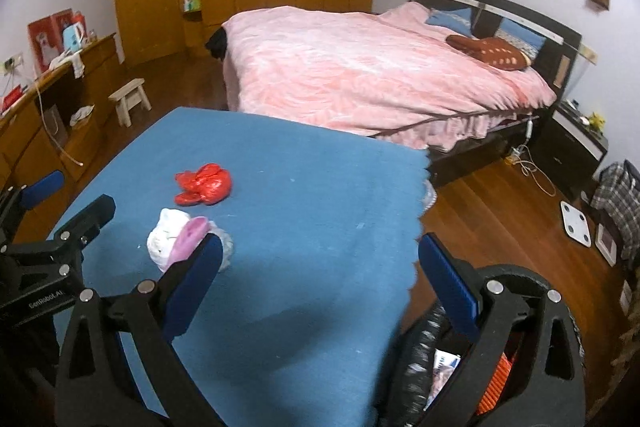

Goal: Collect trash
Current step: 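Move both open tools back over the table, then grasp the white cloth with the left tool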

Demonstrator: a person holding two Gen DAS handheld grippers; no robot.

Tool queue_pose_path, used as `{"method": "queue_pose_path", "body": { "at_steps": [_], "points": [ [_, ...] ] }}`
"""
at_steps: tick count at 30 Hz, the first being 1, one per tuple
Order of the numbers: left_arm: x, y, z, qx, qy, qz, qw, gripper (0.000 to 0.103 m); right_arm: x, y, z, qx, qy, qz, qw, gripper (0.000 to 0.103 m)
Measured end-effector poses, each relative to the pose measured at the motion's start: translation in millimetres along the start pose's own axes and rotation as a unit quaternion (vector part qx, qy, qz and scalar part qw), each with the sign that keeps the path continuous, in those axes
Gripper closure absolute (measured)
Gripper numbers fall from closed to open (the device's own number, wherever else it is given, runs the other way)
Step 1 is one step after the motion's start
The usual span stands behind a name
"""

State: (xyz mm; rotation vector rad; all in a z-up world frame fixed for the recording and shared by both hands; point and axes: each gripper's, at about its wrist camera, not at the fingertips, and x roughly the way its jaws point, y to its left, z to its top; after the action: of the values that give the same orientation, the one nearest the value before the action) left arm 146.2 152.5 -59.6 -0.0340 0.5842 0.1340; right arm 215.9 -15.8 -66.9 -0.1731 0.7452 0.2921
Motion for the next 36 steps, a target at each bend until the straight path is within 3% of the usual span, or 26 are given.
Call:
{"method": "queue_pose_path", "body": {
  "at_steps": [17,36],
  "points": [
    [29,73,-26,-0.042,0.031,0.042,0.9978,0.006,53,73,6,-0.042,0.038,0.039,0.998,0.007],
    [58,90,-41,-0.047,0.054,0.047,0.9964,0.006,88,69,-9,-0.010,0.054,0.065,0.996,0.007]
  ]
}}
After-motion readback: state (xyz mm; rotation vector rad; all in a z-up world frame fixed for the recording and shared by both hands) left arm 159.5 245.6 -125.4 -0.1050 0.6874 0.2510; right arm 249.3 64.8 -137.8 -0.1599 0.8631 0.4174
